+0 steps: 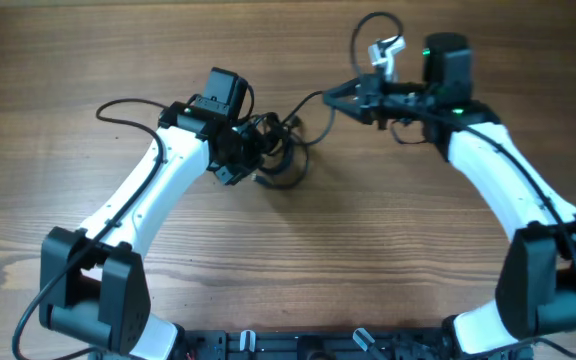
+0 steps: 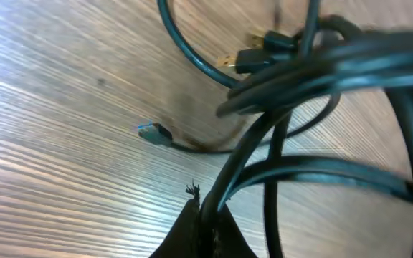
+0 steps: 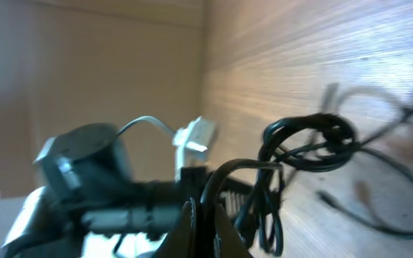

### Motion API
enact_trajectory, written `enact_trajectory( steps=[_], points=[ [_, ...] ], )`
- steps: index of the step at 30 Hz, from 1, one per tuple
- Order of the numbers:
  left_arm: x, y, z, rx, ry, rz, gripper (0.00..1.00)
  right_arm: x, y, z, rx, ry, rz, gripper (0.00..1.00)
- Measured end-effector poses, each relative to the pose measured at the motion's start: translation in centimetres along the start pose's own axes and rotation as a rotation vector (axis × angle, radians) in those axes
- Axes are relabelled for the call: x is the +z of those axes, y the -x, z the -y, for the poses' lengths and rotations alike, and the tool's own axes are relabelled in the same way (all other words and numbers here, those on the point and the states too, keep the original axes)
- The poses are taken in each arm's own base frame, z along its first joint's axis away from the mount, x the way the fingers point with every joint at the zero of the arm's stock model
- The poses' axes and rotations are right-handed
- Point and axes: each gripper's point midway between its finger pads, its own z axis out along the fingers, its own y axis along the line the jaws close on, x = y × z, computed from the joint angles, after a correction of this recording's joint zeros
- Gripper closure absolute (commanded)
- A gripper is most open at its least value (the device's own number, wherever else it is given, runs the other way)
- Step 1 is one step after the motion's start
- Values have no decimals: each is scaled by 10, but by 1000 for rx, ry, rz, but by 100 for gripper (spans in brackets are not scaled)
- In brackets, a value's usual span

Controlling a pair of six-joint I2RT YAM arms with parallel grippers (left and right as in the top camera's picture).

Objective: Untangle cables

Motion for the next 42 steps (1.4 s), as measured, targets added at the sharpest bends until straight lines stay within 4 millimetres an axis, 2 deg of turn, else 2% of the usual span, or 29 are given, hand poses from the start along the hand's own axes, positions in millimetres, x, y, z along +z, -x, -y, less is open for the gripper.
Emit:
enact_trajectory(
  steps=[2,4,6,9,12,14,17,18,20,22,24,28,30,35,36,37,39,40,42],
  points=[
    [-5,-1,6,29,-26,-3,96,-19,6,5,35,21,9,96],
    [-7,-4,11,63,-48,-17,96,-38,11,17,72,18,30,96],
    [-7,-8,13,97,-56,-30,96,-47,10,25,70,4,36,96],
    [-6,-9,10,138,-48,-35,96,-53,-2,47,94,-74,28,96],
    [-2,-13,9,224,-74,-69,96,-65,-19,89,92,-296,25,96],
    [-3,-18,17,279,-134,-107,96,-67,-26,103,66,-389,12,95],
    [-12,-38,39,382,-293,-209,96,-63,-37,117,11,-503,-28,85],
    [-16,-46,45,403,-344,-250,96,-60,-41,121,-13,-544,-45,77],
    [-26,-58,55,398,-434,-331,96,-57,-48,126,-33,-595,-71,66],
    [-34,-57,57,332,-481,-375,96,-56,-53,130,-39,-630,-89,55],
    [-41,-47,56,248,-505,-391,96,-57,-55,132,-39,-646,-97,50],
    [-47,-18,47,115,-515,-360,96,-59,-60,134,-16,-660,-109,48],
    [-49,-10,43,61,-514,-355,96,-59,-61,134,-13,-657,-112,48],
    [-49,-9,39,-121,-470,-400,94,-54,-63,127,-10,-610,-125,48],
    [-48,-11,35,-174,-442,-415,86,-54,-64,127,-8,-606,-127,48],
    [-46,-12,30,-229,-406,-423,71,-54,-64,126,-8,-603,-128,48],
    [-41,-11,21,-303,-342,-411,19,-53,-65,126,-7,-601,-129,48],
    [-37,-9,14,-332,-303,-389,3,-53,-65,126,-7,-601,-129,48],
    [-31,-5,4,-357,-241,-341,0,-53,-65,126,-10,-600,-130,48]
  ],
)
